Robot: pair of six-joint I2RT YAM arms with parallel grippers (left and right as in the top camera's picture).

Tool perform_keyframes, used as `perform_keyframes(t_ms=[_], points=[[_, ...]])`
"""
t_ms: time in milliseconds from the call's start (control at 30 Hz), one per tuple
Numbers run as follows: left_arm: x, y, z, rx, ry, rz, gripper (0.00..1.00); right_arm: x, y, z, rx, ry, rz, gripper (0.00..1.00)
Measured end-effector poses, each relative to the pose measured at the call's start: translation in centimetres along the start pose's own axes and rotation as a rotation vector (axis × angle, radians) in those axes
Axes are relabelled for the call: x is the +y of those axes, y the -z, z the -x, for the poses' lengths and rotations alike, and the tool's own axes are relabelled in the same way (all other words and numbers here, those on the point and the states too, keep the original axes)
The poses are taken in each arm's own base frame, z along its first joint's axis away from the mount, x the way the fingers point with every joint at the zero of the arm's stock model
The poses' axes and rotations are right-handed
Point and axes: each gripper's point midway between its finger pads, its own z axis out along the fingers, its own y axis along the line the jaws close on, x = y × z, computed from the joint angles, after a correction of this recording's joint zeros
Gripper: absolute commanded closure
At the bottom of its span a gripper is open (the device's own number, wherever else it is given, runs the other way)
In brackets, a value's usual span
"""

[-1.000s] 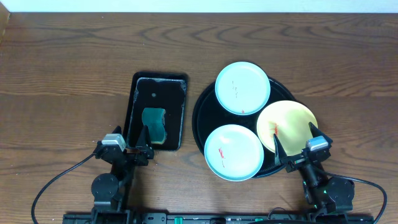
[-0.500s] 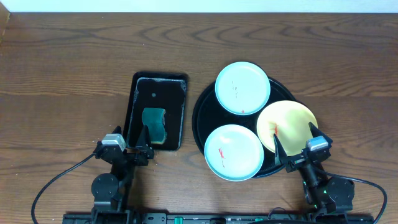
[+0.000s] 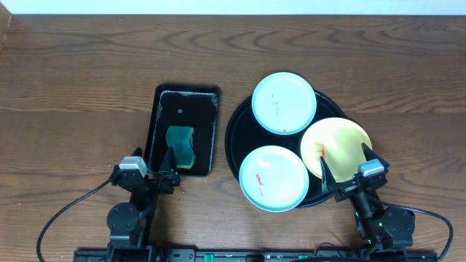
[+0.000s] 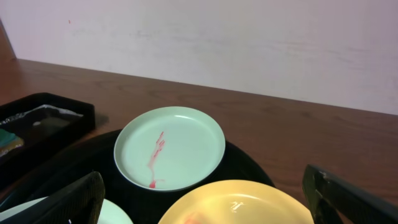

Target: Clean dirty plates on tray and stack at the side

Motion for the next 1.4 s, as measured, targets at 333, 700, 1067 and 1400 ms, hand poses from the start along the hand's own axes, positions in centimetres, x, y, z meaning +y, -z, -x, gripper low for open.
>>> perform_keyframes(t_ms=[333, 700, 1067, 1400], points=[[0.0, 0.0, 0.0, 0.0, 0.0, 0.0, 0.18, 0.0, 0.0, 0.0, 0.0, 0.0, 0.0, 0.01], [0.0, 0.0, 0.0, 0.0, 0.0, 0.0, 0.18, 0.0, 0.0, 0.0, 0.0, 0.0, 0.0, 0.01], [0.0, 0.0, 0.0, 0.0, 0.0, 0.0, 0.18, 0.0, 0.0, 0.0, 0.0, 0.0, 0.0, 0.01], [0.0, 0.0, 0.0, 0.0, 0.0, 0.0, 0.18, 0.0, 0.0, 0.0, 0.0, 0.0, 0.0, 0.01]])
